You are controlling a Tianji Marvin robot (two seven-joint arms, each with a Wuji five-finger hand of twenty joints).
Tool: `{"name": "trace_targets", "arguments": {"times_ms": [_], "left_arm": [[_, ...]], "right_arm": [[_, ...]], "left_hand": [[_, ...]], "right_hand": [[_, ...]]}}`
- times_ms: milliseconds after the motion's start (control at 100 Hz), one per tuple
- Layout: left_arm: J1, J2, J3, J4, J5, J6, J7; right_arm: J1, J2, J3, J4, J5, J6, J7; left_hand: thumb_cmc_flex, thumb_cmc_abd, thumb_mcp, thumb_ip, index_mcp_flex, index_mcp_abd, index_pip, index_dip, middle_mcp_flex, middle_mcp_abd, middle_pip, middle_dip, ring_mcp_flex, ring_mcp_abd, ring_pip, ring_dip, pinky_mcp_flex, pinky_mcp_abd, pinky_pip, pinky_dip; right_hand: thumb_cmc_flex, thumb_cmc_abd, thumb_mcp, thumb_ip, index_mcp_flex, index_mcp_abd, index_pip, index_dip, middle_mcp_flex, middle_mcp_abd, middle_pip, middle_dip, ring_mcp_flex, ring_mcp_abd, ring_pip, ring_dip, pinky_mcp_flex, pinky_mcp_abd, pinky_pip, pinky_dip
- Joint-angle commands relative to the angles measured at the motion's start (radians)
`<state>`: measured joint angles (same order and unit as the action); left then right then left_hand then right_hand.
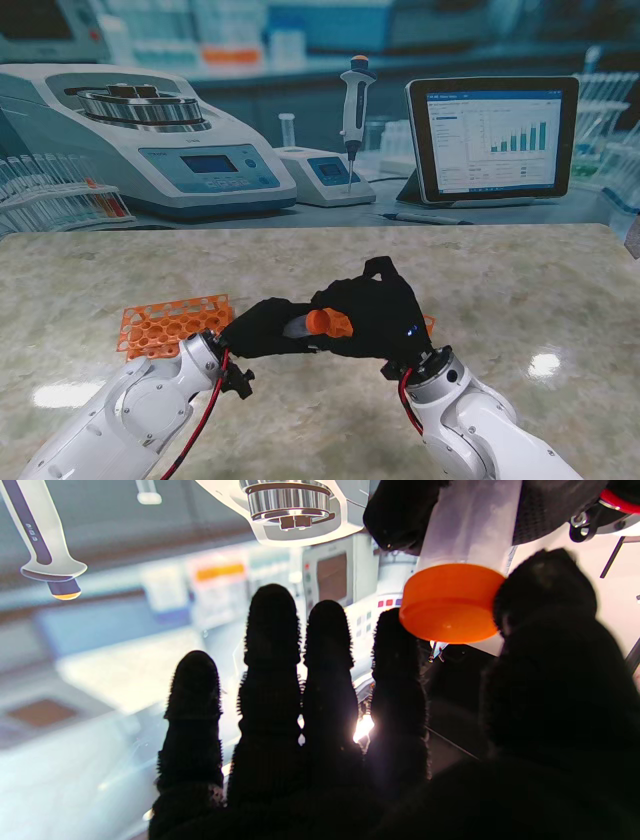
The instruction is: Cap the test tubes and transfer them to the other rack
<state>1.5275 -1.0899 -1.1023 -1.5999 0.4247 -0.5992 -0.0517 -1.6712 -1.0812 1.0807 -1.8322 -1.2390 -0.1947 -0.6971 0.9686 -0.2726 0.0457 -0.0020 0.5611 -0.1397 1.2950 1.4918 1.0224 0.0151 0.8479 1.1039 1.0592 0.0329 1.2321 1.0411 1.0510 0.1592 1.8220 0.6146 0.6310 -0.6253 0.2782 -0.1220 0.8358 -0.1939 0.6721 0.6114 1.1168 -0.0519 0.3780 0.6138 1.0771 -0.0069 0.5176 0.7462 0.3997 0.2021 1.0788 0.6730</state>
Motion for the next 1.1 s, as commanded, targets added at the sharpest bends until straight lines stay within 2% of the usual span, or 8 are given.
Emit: {"name": "trace_targets", "arguments": {"times_ms": [0, 30, 70, 90, 110, 280, 560, 1090], "left_arm": [[0.003, 0.0, 0.001, -0.007, 0.0, -0.004, -0.005], [0.004, 0.001, 0.001, -0.008, 0.001, -0.004, -0.005], [0.004, 0.001, 0.0, -0.008, 0.001, -0.005, -0.005], [0.005, 0.001, 0.0, -0.009, 0.001, -0.006, -0.005], [0.005, 0.001, 0.0, -0.009, 0.001, -0.006, -0.005], [0.007, 0.002, -0.001, -0.011, 0.001, -0.009, -0.008], [0.008, 0.002, 0.0, -0.013, 0.002, -0.014, -0.008], [0.009, 0.002, 0.003, -0.016, 0.003, -0.014, -0.006]], "right_arm": [[0.001, -0.005, -0.003, 0.008, 0.007, -0.001, 0.01], [0.001, -0.005, -0.002, 0.008, 0.01, -0.002, 0.013], [0.002, -0.005, -0.002, 0.008, 0.012, -0.004, 0.018], [0.003, -0.006, -0.002, 0.008, 0.013, -0.005, 0.021], [0.004, -0.006, -0.002, 0.008, 0.015, -0.007, 0.023], [0.007, -0.007, -0.004, 0.006, 0.022, -0.014, 0.036], [0.014, -0.011, -0.008, 0.008, 0.037, -0.015, 0.039], [0.049, -0.017, -0.035, 0.032, 0.061, 0.007, 0.053]], "left_hand": [[0.037, 0.033, 0.023, -0.009, 0.031, -0.048, 0.036, 0.043, 0.001, -0.028, -0.001, -0.002, 0.024, -0.024, 0.037, 0.021, 0.035, -0.089, 0.163, 0.013], [0.037, 0.033, 0.023, -0.009, 0.031, -0.049, 0.036, 0.043, 0.001, -0.028, -0.001, -0.002, 0.024, -0.024, 0.037, 0.021, 0.035, -0.089, 0.163, 0.013], [0.037, 0.033, 0.024, -0.009, 0.031, -0.049, 0.036, 0.043, 0.0, -0.029, -0.002, -0.002, 0.024, -0.024, 0.037, 0.021, 0.035, -0.089, 0.163, 0.013], [0.037, 0.033, 0.024, -0.009, 0.031, -0.049, 0.036, 0.043, 0.0, -0.029, -0.002, -0.002, 0.024, -0.024, 0.037, 0.021, 0.035, -0.089, 0.163, 0.013], [0.037, 0.033, 0.024, -0.009, 0.03, -0.049, 0.036, 0.043, 0.001, -0.029, -0.002, -0.002, 0.024, -0.024, 0.037, 0.021, 0.035, -0.089, 0.163, 0.013], [0.036, 0.033, 0.024, -0.009, 0.031, -0.049, 0.036, 0.043, 0.0, -0.028, -0.002, -0.001, 0.024, -0.024, 0.036, 0.021, 0.035, -0.089, 0.163, 0.013], [0.037, 0.032, 0.026, -0.009, 0.031, -0.049, 0.036, 0.042, 0.0, -0.028, -0.002, -0.001, 0.024, -0.024, 0.036, 0.022, 0.035, -0.089, 0.163, 0.013], [0.035, 0.03, 0.027, -0.009, 0.031, -0.049, 0.036, 0.042, 0.0, -0.028, -0.002, 0.0, 0.024, -0.024, 0.036, 0.022, 0.035, -0.089, 0.163, 0.013]], "right_hand": [[0.133, 0.035, 0.026, 0.018, -0.018, -0.077, 0.112, -0.023, 0.023, -0.002, 0.012, 0.011, 0.03, -0.016, 0.016, 0.006, -0.001, 0.0, 0.017, 0.026], [0.134, 0.028, 0.062, 0.004, -0.035, -0.086, 0.158, -0.061, 0.026, 0.0, 0.012, 0.011, 0.033, -0.017, 0.018, 0.007, 0.001, 0.0, 0.02, 0.026], [0.137, 0.031, 0.083, 0.001, -0.033, -0.089, 0.174, -0.073, 0.032, -0.002, 0.014, 0.012, 0.038, -0.016, 0.02, 0.007, 0.002, 0.0, 0.02, 0.026], [0.103, 0.013, 0.174, -0.033, -0.033, -0.091, 0.183, -0.085, 0.035, -0.002, 0.015, 0.012, 0.039, -0.017, 0.021, 0.007, 0.002, 0.0, 0.02, 0.024], [0.097, 0.011, 0.199, -0.04, -0.031, -0.091, 0.187, -0.088, 0.037, -0.002, 0.016, 0.012, 0.041, -0.017, 0.022, 0.007, 0.003, 0.0, 0.02, 0.024], [0.092, 0.029, 0.274, -0.068, -0.006, -0.108, 0.197, -0.086, 0.058, -0.005, 0.035, 0.048, 0.058, -0.016, 0.035, 0.012, 0.01, -0.004, 0.028, 0.026], [0.093, 0.092, 0.27, -0.08, 0.087, -0.147, 0.239, -0.076, 0.145, -0.02, 0.063, 0.081, 0.123, -0.019, 0.082, 0.025, 0.042, -0.013, 0.054, 0.031], [0.014, 0.1, 0.21, -0.072, 0.175, -0.192, 0.278, -0.048, 0.212, -0.042, 0.125, 0.072, 0.168, -0.029, 0.141, 0.034, 0.073, -0.025, 0.086, 0.033]]}}
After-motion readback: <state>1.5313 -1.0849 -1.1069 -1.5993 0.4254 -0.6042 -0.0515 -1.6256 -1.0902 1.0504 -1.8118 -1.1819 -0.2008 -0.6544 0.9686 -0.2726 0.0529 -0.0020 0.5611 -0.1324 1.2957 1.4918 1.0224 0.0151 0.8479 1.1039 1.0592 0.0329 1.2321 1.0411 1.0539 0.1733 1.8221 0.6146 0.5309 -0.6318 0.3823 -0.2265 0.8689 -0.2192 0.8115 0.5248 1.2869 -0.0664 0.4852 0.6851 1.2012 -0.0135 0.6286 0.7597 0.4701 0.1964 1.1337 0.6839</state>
